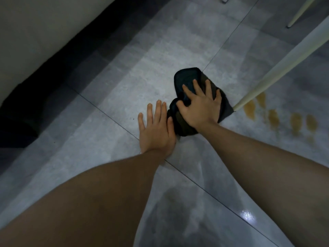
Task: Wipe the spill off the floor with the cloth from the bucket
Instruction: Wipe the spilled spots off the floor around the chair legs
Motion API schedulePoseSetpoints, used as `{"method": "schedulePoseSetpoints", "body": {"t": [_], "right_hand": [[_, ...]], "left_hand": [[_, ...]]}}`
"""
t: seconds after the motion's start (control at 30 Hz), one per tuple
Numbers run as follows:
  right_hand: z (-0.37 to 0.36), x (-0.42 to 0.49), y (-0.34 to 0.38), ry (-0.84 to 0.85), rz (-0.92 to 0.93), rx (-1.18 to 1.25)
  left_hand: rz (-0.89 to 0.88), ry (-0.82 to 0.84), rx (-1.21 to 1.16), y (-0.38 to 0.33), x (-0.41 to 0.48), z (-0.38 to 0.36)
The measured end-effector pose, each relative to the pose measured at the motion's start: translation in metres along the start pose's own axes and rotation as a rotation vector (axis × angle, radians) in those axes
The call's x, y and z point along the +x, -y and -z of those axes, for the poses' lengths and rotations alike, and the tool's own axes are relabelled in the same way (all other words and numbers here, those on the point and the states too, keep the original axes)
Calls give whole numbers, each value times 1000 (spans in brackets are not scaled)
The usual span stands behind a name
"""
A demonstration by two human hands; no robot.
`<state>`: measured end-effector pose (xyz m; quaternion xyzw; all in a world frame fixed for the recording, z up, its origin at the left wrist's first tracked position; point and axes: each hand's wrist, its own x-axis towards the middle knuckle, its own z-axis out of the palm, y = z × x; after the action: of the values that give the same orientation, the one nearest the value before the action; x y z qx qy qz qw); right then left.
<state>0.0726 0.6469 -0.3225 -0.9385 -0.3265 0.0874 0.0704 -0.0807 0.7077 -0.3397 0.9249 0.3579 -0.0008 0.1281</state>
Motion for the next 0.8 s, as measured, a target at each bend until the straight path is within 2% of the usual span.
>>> {"method": "schedulePoseSetpoints", "body": {"t": [0.13,0.27,0.33,0.43,0.53,0.67,0.73,0.8], "right_hand": [[-6,-59,-9,4,124,-38],[-11,-132,-52,-35,240,-30],[-4,-124,-66,-38,156,-36],[-2,-93,-47,-29,-48,-27],[-7,-93,-26,-2,-19,-29],[-8,-152,-61,-47,120,-25],[-3,-165,-86,-34,99,-35],[2,-152,-94,-19,4,-24]], "left_hand": [[-4,-12,-89,2,-1,4],[-41,-29,-204,4,-5,11],[-162,-43,-178,4,-13,9],[-303,-32,-19,0,-22,1],[-248,37,69,-5,-27,-2],[-173,72,82,-11,-37,-4],[-148,86,101,-15,-40,-6],[-127,93,104,-19,-39,-7]]}}
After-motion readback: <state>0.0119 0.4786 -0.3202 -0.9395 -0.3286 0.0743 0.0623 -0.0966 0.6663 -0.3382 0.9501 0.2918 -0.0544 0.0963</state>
